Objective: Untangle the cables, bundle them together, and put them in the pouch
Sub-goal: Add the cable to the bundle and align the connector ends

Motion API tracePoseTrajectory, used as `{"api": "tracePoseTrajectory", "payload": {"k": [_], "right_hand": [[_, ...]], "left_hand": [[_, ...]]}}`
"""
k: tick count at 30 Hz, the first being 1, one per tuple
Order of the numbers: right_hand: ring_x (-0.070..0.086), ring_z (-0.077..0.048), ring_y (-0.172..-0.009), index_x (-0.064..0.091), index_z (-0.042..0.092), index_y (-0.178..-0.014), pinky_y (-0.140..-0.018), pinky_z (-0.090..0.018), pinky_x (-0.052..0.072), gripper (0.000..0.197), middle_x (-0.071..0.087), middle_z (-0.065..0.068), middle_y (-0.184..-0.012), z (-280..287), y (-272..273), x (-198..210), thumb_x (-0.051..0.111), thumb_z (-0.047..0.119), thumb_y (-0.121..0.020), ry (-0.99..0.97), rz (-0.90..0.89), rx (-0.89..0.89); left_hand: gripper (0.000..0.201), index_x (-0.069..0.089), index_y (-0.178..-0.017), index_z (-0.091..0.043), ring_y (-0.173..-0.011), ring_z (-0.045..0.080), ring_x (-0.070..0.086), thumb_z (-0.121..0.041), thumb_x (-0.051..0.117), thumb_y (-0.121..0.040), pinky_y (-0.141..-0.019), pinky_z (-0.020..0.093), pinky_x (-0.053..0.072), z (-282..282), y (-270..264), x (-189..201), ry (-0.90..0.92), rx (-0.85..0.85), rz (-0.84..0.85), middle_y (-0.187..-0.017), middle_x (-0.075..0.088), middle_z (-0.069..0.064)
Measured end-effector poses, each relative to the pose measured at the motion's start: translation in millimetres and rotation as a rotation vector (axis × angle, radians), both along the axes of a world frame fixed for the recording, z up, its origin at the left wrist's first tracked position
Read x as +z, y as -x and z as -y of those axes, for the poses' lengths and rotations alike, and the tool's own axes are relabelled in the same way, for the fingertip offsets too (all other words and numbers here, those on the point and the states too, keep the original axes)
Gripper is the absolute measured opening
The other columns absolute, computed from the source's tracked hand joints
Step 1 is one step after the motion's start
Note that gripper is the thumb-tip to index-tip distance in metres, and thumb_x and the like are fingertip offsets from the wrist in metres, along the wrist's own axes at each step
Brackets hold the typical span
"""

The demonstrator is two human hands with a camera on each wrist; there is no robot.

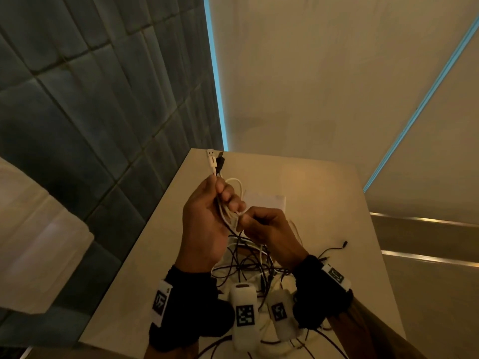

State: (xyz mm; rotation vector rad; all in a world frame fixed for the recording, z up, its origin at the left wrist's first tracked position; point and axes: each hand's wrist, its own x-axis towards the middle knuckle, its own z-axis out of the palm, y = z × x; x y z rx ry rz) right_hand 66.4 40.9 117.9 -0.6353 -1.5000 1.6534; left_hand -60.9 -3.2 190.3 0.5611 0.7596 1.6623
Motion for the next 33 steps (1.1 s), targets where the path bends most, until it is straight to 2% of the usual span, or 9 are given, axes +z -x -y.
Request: {"api": "tracePoseTrajectory", "payload": {"k": [3,5,12,15,17,19,23,30,33], "right_hand": [[0.043,-0.019,-0.057,0.062,0.001,-0.074,-0.054,-0.023,0.031,0.026,0.05,-0.007,-0.062,0.6,-2.7,-26.5,0.057,0.015,-0.095,0.035,0.102,0.01],[0.045,-0.007,-0.057,0.06,0.01,-0.069,-0.057,-0.017,0.036,0.029,0.054,0.002,-0.063,4.1,-4.9,-52.0,0.054,0.01,-0.097,0.033,0.193,-0.016],[0.038,0.0,-0.054,0.055,0.022,-0.064,-0.054,-0.014,0.032,0.039,0.045,0.013,-0.056,12.8,-0.3,-112.2,0.048,0.007,-0.099,0.085,0.301,-0.095],[0.043,-0.005,-0.062,0.068,0.017,-0.079,-0.061,-0.021,0.036,0.03,0.051,0.013,-0.062,14.0,-1.2,-137.2,0.047,0.007,-0.099,0.169,0.381,-0.112],[0.048,-0.008,-0.067,0.071,0.024,-0.086,-0.066,-0.023,0.041,0.029,0.057,0.007,-0.068,13.4,-0.3,-145.6,0.051,0.007,-0.097,0.214,0.427,-0.134],[0.054,-0.006,-0.063,0.069,0.021,-0.073,-0.063,-0.024,0.044,0.028,0.062,0.003,-0.065,10.6,2.0,-132.3,0.056,0.009,-0.094,0.16,0.473,-0.178],[0.05,-0.003,-0.05,0.06,-0.011,-0.077,-0.051,-0.017,0.043,0.02,0.052,-0.006,-0.06,-3.3,2.9,-74.2,0.061,0.004,-0.091,0.138,0.215,-0.307],[0.048,-0.007,-0.052,0.064,-0.004,-0.075,-0.052,-0.015,0.04,0.011,0.057,0.004,-0.058,3.2,6.5,21.3,0.064,-0.003,-0.087,-0.125,-0.01,-0.159],[0.05,-0.014,-0.057,0.064,-0.008,-0.075,-0.056,-0.019,0.042,0.011,0.059,-0.008,-0.063,10.5,6.2,23.2,0.065,-0.004,-0.085,-0.102,-0.025,-0.086]], "left_hand": [[0.03,0.042,-0.073,-0.016,-0.049,0.009,0.032,-0.028,0.035,-0.099,-0.053,0.025,0.023,1.6,5.3,0.2,-0.071,-0.017,-0.043,-0.063,0.04,-0.003],[0.029,0.041,-0.072,-0.016,-0.046,0.007,0.028,-0.026,0.035,-0.098,-0.052,0.026,0.017,3.8,10.3,-1.5,-0.097,-0.014,-0.055,-0.061,0.036,-0.004],[0.027,0.043,-0.072,-0.015,-0.043,0.005,0.027,-0.026,0.036,-0.097,-0.046,0.022,0.023,9.2,14.8,-3.2,-0.113,-0.01,-0.05,-0.058,0.037,-0.005],[0.029,0.044,-0.073,-0.015,-0.042,0.005,0.027,-0.024,0.034,-0.099,-0.047,0.023,0.019,11.7,16.6,0.3,-0.12,0.01,-0.097,-0.058,0.04,-0.005],[0.031,0.043,-0.073,-0.015,-0.043,0.005,0.026,-0.023,0.033,-0.101,-0.048,0.024,0.017,12.2,19.7,-1.7,-0.078,0.055,-0.142,-0.058,0.038,-0.005],[0.031,0.044,-0.073,-0.015,-0.043,0.006,0.027,-0.023,0.033,-0.101,-0.048,0.024,0.018,10.5,23.6,-5.9,0.004,0.111,-0.203,-0.057,0.038,-0.005],[0.032,0.044,-0.074,-0.014,-0.044,0.007,0.035,-0.019,0.032,-0.103,-0.045,0.02,0.023,3.8,24.1,-22.3,0.169,0.184,-0.251,-0.059,0.044,-0.003],[0.033,0.048,-0.073,-0.014,-0.066,0.017,0.056,-0.023,0.035,-0.103,-0.062,0.027,0.042,-1.5,8.6,-27.4,0.315,0.091,-0.193,-0.087,0.068,0.014],[0.035,0.047,-0.072,-0.013,-0.073,0.02,0.061,-0.028,0.035,-0.101,-0.069,0.032,0.051,-1.4,7.4,-16.2,0.208,0.008,-0.066,-0.077,0.065,0.008]]}}
